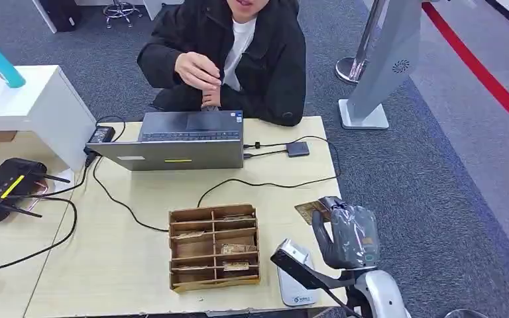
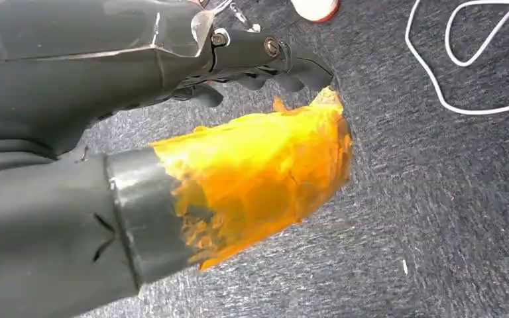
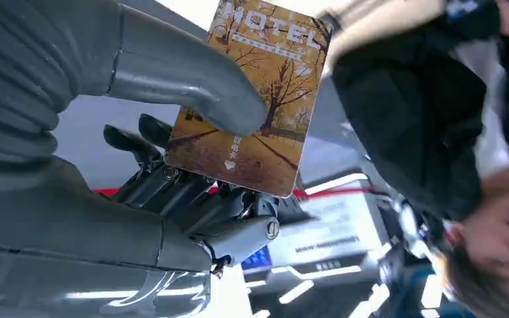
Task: Pass the card to the sensor for recognition and then transmit it.
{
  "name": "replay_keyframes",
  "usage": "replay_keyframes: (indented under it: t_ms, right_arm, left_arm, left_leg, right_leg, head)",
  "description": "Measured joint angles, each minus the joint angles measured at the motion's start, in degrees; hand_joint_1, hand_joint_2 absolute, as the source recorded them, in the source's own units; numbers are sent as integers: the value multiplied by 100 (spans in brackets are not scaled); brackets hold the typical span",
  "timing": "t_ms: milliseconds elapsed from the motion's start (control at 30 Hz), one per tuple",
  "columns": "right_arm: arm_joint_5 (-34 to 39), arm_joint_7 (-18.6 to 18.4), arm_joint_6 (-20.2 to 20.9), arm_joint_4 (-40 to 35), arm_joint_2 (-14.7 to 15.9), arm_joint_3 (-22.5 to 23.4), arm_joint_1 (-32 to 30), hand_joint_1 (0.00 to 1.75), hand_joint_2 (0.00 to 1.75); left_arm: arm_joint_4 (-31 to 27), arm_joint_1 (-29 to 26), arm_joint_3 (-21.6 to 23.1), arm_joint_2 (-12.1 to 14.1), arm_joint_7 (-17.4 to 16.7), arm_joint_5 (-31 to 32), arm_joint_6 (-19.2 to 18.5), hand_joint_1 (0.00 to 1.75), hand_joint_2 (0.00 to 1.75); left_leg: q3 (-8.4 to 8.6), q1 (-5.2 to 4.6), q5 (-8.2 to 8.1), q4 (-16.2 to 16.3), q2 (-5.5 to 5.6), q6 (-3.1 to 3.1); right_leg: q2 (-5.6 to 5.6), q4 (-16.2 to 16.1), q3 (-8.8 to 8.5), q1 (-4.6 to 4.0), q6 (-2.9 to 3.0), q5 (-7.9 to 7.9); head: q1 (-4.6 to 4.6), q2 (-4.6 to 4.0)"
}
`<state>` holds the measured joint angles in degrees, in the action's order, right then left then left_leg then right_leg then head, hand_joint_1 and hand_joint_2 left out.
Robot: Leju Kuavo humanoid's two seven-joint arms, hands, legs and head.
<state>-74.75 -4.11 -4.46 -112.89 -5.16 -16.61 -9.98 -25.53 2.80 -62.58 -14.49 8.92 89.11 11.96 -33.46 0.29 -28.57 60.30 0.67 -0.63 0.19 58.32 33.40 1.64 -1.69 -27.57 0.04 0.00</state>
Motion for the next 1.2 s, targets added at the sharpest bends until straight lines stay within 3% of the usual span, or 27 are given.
replay_keyframes:
  t_ms: [233,667,1200]
  right_arm:
    - [-229,343,-448,-247,-92,-65,185,175,175]
    - [-356,437,-577,-341,-138,-223,334,175,175]
    - [-524,212,-310,68,-142,-951,1442,175,175]
  left_arm:
    - [0,3,26,-2,-9,0,13,0,0]
    - [0,10,144,0,-61,0,13,0,0]
    - [26,135,665,33,-205,0,15,0,0]
  left_leg:
    - [0,1,0,0,1,0]
    - [0,0,0,0,0,0]
    - [-1,1,6,0,2,3]
  right_leg:
    - [-1,1,0,0,0,0]
    - [1,0,0,0,0,0]
    - [-1,3,0,0,4,5]
  head:
    - [0,0]
    - [0,0]
    - [2,0]
